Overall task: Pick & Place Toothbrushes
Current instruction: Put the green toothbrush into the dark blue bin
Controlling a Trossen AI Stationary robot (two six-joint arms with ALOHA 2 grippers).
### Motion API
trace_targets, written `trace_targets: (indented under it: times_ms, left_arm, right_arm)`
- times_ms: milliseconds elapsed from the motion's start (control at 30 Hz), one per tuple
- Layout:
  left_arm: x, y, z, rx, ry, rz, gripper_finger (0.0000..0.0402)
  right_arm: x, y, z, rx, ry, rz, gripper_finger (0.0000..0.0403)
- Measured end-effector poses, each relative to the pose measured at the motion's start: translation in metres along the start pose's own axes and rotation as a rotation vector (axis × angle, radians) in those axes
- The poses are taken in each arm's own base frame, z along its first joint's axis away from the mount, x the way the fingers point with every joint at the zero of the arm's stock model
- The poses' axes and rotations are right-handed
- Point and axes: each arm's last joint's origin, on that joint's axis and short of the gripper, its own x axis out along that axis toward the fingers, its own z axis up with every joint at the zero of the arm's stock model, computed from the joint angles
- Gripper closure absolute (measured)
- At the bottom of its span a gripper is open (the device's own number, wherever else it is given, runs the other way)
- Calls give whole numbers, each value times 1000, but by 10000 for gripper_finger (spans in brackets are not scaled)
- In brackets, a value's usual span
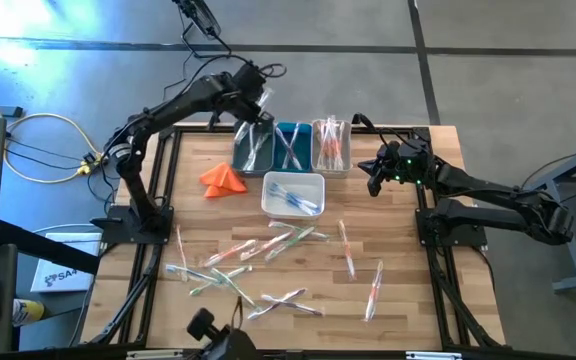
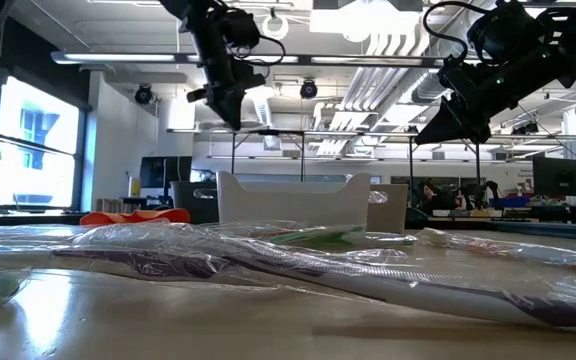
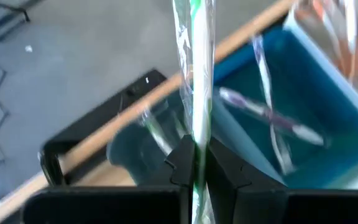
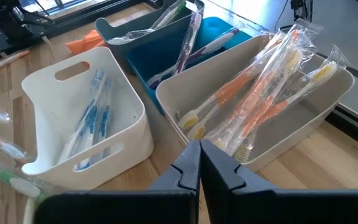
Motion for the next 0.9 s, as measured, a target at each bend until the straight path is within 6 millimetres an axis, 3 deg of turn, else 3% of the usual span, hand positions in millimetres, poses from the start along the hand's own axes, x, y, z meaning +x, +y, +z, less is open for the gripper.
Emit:
trace_targets:
  times_ms: [300,667,900]
  left_arm:
    - [7,-3,1,36,-7,24,384]
    - [70,-17,-11,62,171,57,384]
    - [84,-11,-18,7,252,130,384]
  right_arm:
    - [0,0,0,-2,0,0,401]
    - [0,0,-2,0,21,-3,401]
    - [0,-1,-6,8,64,-9,401]
